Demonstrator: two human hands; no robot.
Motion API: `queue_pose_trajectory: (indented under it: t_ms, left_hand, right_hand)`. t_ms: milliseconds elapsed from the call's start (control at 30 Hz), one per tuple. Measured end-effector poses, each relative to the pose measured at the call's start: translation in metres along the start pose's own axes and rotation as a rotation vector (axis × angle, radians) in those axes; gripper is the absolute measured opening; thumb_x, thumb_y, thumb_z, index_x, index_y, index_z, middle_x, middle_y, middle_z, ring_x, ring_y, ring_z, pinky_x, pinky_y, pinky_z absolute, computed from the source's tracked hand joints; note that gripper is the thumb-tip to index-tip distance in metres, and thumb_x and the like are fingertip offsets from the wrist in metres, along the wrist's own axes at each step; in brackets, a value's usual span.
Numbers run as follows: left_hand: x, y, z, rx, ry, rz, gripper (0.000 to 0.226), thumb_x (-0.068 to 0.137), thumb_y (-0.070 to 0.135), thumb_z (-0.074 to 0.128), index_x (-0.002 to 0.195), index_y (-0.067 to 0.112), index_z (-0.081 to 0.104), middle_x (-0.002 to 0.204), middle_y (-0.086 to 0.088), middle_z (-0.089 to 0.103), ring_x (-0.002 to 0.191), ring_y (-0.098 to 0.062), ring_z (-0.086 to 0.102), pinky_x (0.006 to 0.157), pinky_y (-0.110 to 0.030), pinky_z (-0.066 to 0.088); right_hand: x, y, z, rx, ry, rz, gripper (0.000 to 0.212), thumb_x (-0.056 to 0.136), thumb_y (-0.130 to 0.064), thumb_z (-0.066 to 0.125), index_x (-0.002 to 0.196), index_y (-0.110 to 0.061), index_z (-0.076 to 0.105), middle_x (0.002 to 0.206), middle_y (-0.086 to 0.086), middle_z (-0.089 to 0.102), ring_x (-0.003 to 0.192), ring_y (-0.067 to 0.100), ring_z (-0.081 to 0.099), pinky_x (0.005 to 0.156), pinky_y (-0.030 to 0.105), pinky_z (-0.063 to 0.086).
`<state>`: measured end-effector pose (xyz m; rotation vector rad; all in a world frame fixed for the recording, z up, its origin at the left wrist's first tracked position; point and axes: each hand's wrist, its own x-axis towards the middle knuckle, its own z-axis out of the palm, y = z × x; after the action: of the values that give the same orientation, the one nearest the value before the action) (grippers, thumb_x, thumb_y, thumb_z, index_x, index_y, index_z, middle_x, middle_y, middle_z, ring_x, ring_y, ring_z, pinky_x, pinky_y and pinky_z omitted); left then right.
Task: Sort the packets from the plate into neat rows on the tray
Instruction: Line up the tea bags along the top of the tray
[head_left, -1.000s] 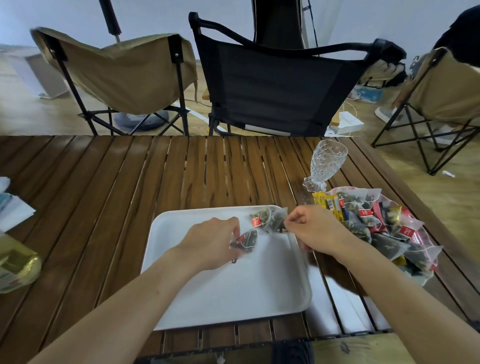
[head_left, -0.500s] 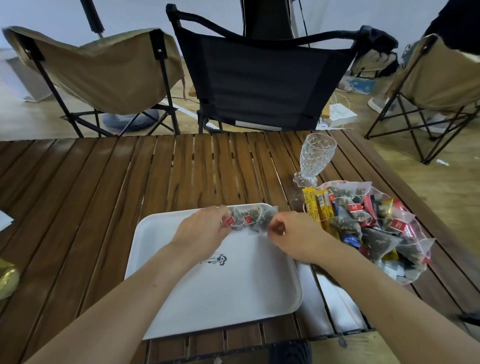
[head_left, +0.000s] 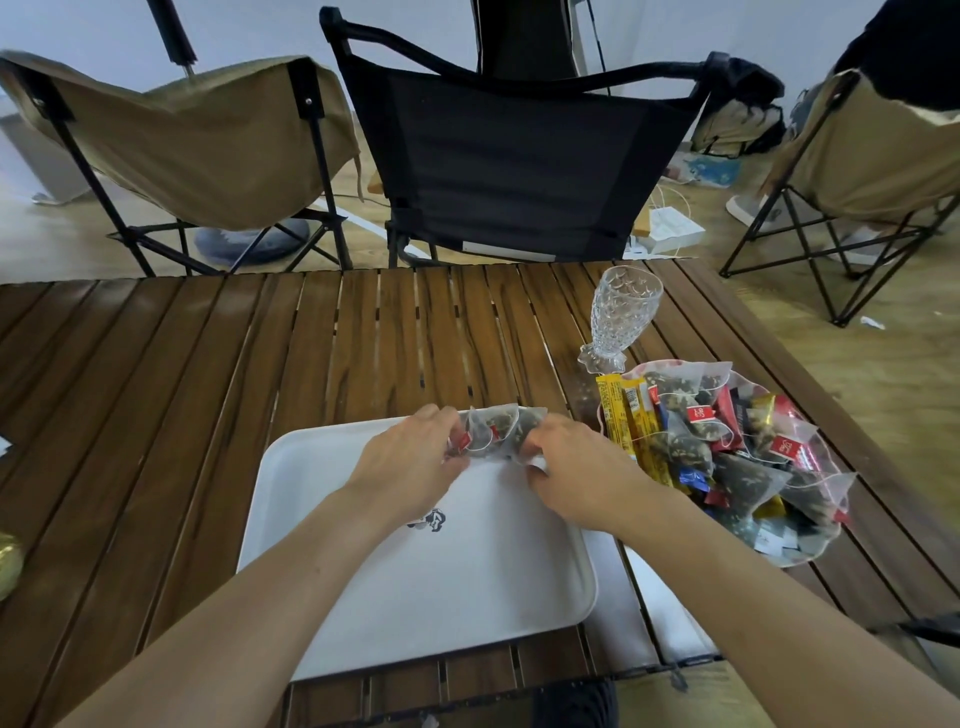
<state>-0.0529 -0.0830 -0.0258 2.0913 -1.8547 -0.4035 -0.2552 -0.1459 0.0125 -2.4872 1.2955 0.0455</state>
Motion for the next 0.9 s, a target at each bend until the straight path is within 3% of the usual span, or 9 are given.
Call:
queue_pose_trajectory:
  t_ms: [133,300,533,700,800,900]
  left_hand:
    - [-0.003,-0.004,-0.001,-0.046,-0.004,-0.009,0.02,0.096,0.04,0.067,0.109,0.03,0.055,0.101,0.011,0.058,0.095,-0.018,0.059,0.072,-0.037,0.047]
    - [-0.002,-0.003,-0.002,-0.072,-0.009,-0.011,0.018,0.097,0.039,0.068,0.11,0.031,0.058,0.1,0.011,0.058,0.095,-0.018,0.06,0.075,-0.038,0.051]
    - [-0.01,-0.015,-0.009,-0.087,-0.03,-0.031,0.029,0.095,0.042,0.073,0.117,0.033,0.055,0.104,0.013,0.059,0.092,-0.01,0.056,0.072,-0.03,0.042]
    - [-0.02,-0.028,-0.017,-0.087,-0.042,-0.055,0.032,0.094,0.041,0.074,0.12,0.034,0.055,0.107,0.016,0.06,0.095,-0.008,0.057,0.081,-0.034,0.052]
    - [-0.024,-0.032,-0.024,-0.098,-0.044,-0.062,0.03,0.095,0.041,0.073,0.118,0.035,0.056,0.107,0.017,0.06,0.094,-0.006,0.058,0.084,-0.036,0.054]
    - [-0.027,-0.034,-0.029,-0.1,-0.039,-0.062,0.027,0.095,0.042,0.073,0.116,0.037,0.056,0.106,0.018,0.06,0.087,-0.002,0.058,0.084,-0.037,0.055]
  right_hand:
    - [-0.002,0.002,-0.005,0.002,0.024,-0.018,0.022,0.101,-0.033,0.059,0.115,-0.025,0.074,0.119,-0.001,0.063,0.099,0.019,0.065,0.087,0.038,0.059]
    - [-0.004,0.002,-0.006,0.0,-0.017,-0.018,0.024,0.1,-0.03,0.06,0.121,-0.027,0.072,0.126,-0.005,0.062,0.106,0.016,0.064,0.092,0.034,0.058]
    - [-0.007,0.006,-0.02,0.034,0.022,0.003,0.016,0.099,-0.031,0.061,0.108,-0.026,0.073,0.11,-0.006,0.068,0.096,0.012,0.064,0.089,0.037,0.059]
    - [-0.017,0.019,-0.051,0.141,0.237,0.084,0.011,0.099,-0.023,0.063,0.105,-0.028,0.07,0.099,-0.011,0.071,0.083,0.004,0.067,0.079,0.029,0.061]
    - [-0.021,0.039,-0.071,-0.037,0.475,0.209,0.031,0.097,-0.025,0.066,0.128,-0.025,0.065,0.128,0.001,0.064,0.118,0.021,0.059,0.095,0.037,0.051]
    - [-0.023,0.062,-0.079,-0.188,0.468,0.439,0.048,0.098,-0.032,0.065,0.143,-0.021,0.053,0.143,0.017,0.05,0.134,0.039,0.043,0.104,0.051,0.045]
